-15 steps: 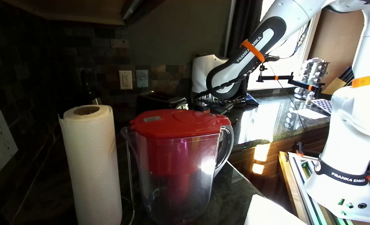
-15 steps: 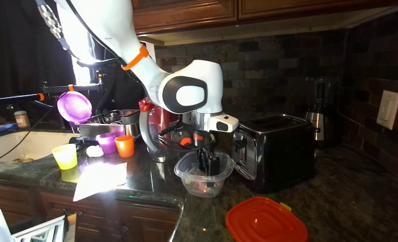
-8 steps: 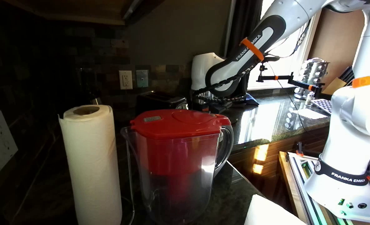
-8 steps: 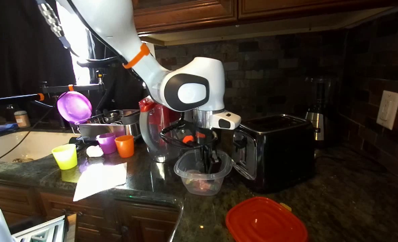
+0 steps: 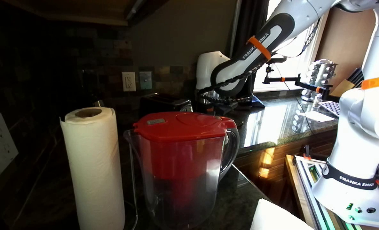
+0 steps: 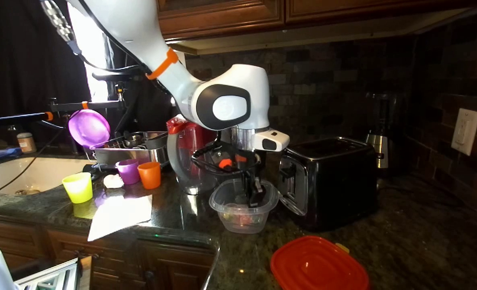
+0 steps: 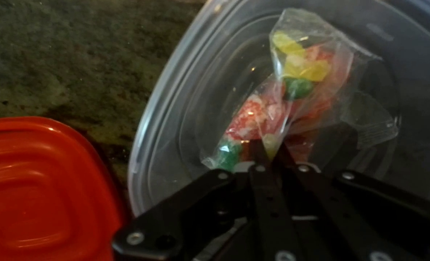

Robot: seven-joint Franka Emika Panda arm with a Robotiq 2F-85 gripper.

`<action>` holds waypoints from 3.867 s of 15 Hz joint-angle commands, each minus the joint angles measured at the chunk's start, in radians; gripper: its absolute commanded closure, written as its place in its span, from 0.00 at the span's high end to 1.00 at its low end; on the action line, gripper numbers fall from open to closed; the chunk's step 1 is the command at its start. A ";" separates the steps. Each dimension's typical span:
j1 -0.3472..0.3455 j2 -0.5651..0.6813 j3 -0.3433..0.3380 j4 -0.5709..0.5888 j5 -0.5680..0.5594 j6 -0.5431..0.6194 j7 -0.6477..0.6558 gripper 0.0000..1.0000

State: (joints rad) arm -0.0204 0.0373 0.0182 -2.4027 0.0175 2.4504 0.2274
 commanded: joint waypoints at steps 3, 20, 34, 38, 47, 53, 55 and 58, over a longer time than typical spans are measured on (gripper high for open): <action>0.013 -0.070 -0.003 -0.020 0.040 -0.013 -0.014 0.02; 0.002 -0.427 -0.021 -0.077 0.078 -0.215 -0.062 0.02; -0.193 -0.559 -0.188 -0.200 -0.086 -0.286 -0.266 0.02; -0.228 -0.513 -0.228 -0.235 -0.149 -0.246 -0.331 0.02; -0.271 -0.326 -0.267 -0.252 -0.291 -0.081 -0.411 0.02; -0.269 -0.239 -0.281 -0.238 -0.288 -0.012 -0.428 0.34; -0.253 -0.266 -0.290 -0.241 -0.231 -0.007 -0.471 0.48; -0.234 -0.308 -0.292 -0.237 -0.175 0.012 -0.526 0.70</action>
State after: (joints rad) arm -0.2805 -0.2238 -0.2546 -2.6358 -0.2179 2.4478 -0.2328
